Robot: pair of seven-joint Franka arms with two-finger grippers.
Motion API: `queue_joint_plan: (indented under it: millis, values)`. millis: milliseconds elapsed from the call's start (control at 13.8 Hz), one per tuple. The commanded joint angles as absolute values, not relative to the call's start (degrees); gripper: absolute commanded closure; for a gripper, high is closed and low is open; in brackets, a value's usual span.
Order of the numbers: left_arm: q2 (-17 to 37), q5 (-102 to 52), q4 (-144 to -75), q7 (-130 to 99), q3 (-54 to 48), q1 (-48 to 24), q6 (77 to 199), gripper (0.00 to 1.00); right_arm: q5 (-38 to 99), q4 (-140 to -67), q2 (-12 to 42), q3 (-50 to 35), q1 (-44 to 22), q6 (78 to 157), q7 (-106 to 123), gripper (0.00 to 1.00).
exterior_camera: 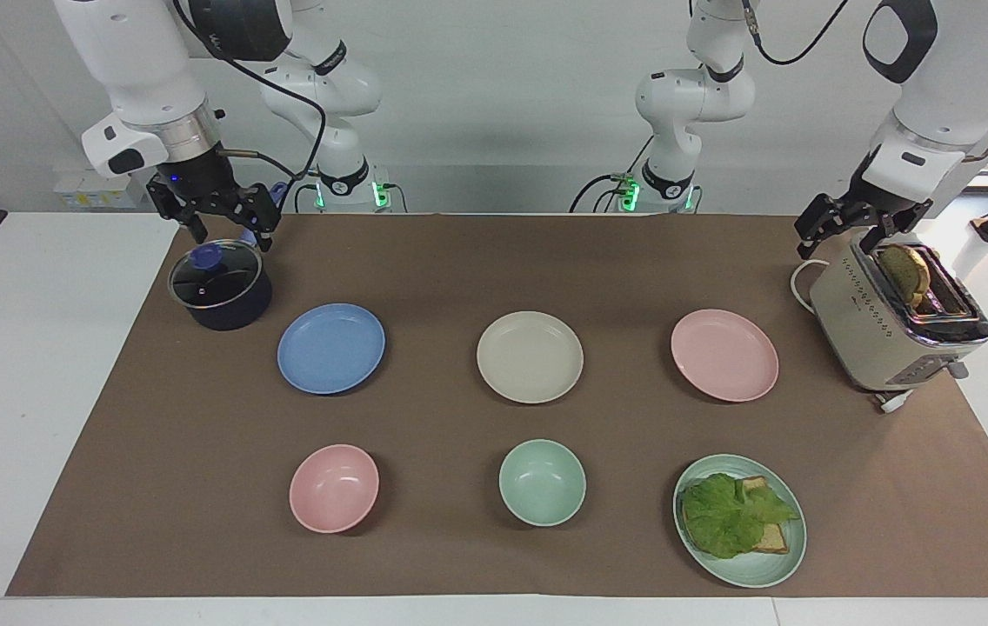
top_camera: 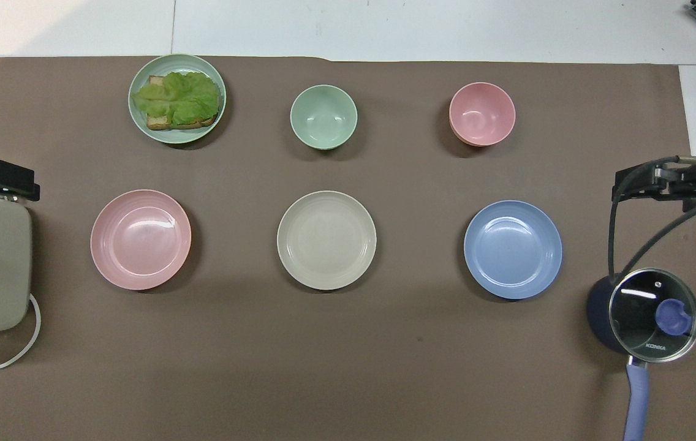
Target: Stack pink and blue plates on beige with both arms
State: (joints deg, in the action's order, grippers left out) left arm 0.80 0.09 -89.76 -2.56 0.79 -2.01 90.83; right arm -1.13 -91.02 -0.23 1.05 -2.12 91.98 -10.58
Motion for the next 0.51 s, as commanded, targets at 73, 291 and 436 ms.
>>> queue_joint_plan:
  millis: [73,291,436]
  values:
    - [0.00,0.79,-90.62,-3.08,0.79,-2.02,90.44,0.00,-0.70,-90.88,-0.17,0.62,-1.58,92.64,-9.76,0.00]
    - [0.00,0.79,-90.62,-3.08,0.79,-2.02,90.44,0.00,-0.62,-91.05,-0.26,0.53,-1.58,93.42,-10.02,0.00]
    - [0.00,0.79,-90.62,-3.08,0.79,-2.02,90.44,0.00,-0.09,-91.06,-0.18,0.53,-1.58,94.31,-9.67,0.00]
